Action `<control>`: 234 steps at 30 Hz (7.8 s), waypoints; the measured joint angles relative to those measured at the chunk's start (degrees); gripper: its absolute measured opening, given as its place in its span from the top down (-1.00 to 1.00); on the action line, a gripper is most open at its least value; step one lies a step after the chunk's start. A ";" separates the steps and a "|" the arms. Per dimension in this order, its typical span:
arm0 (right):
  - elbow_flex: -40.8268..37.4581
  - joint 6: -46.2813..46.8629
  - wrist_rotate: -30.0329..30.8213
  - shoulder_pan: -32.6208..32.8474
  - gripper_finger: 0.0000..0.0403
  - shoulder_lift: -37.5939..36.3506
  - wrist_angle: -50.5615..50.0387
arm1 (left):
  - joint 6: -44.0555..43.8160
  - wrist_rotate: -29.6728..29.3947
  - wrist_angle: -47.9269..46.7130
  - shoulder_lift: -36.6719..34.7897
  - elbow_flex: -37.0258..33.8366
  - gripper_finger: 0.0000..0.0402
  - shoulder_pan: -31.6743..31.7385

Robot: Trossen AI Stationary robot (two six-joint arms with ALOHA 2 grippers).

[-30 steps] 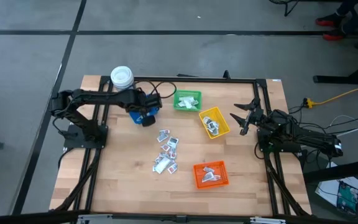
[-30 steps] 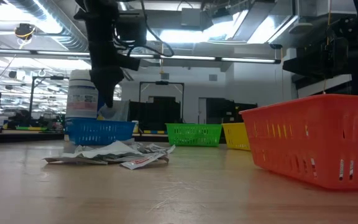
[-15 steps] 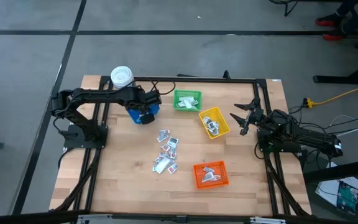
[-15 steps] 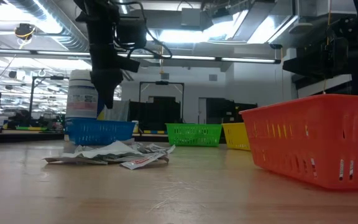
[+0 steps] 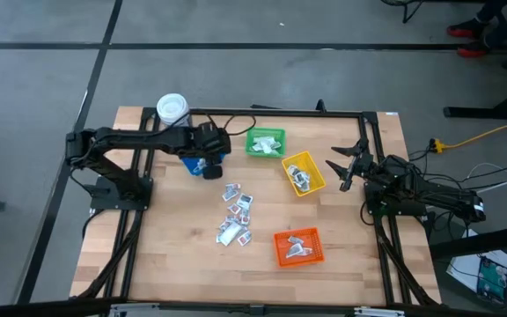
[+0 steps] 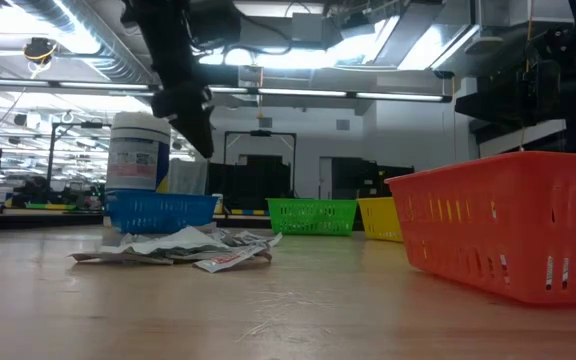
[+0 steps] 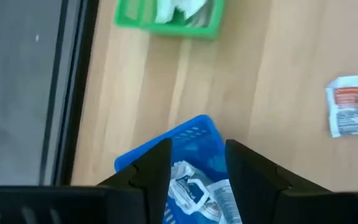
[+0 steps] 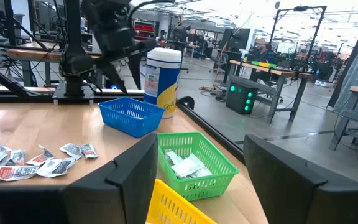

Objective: Pick & Place First Aid Supplies
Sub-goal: Put the white ointment pack into the orange bin, then put the white bandage into the green bin

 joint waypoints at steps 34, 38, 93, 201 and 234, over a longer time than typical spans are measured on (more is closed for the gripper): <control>0.00 -0.02 -0.02 0.00 -0.17 0.00 0.00 | 12.67 18.29 3.40 8.25 -0.42 0.34 -13.53; 0.00 -0.02 -0.02 0.00 -0.17 -0.01 0.00 | 4.09 18.38 3.16 9.75 -0.42 0.35 -13.36; 0.00 -0.01 0.00 0.01 -0.17 -0.01 0.00 | -25.36 23.96 5.77 18.51 -0.52 0.99 -12.07; 0.00 -0.02 -0.02 0.02 -0.17 -0.02 0.01 | -29.48 -2.26 -8.74 17.04 22.32 0.41 -49.35; 0.00 -0.02 -0.01 0.01 -0.17 0.00 0.00 | -9.79 -1.08 15.33 19.41 -0.24 0.41 -48.56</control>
